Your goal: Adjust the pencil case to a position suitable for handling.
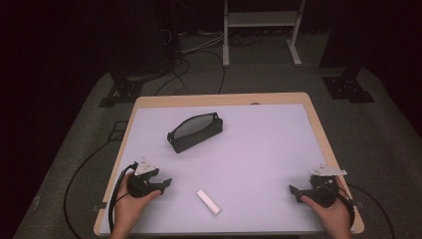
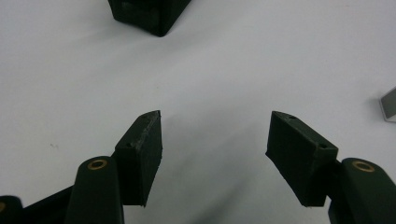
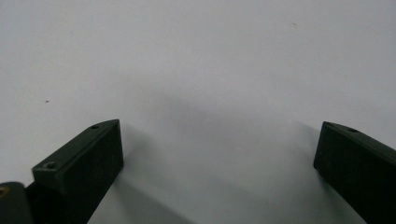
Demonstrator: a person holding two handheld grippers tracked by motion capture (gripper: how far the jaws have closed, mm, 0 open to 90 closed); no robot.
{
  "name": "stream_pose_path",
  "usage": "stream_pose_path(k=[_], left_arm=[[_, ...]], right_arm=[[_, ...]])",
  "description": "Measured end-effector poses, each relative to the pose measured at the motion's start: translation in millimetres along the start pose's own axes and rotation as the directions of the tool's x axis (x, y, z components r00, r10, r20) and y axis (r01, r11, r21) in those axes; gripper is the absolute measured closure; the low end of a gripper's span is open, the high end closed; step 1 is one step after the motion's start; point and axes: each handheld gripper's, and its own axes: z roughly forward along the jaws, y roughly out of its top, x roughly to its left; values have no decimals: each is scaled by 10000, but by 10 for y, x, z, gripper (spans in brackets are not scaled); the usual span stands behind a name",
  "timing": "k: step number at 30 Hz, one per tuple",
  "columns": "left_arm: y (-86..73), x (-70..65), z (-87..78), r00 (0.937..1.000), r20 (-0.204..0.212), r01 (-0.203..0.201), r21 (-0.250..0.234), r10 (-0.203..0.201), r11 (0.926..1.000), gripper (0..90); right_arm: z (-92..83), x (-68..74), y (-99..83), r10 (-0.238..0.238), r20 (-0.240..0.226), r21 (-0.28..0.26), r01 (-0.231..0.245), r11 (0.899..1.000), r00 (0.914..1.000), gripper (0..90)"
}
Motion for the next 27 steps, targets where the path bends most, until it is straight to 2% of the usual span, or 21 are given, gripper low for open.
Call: stream_pose_path(k=[7,27], left_arm=[[100,12,10,9999,69,-136,-71,136,9999,372],[353,105,26,9998,114,-162,-311,166,9994,421]], right_arm=[[0,0,0,0,0,3,0,10000,10000,6],[0,0,0,0,1,1,0,10000,10000,6]])
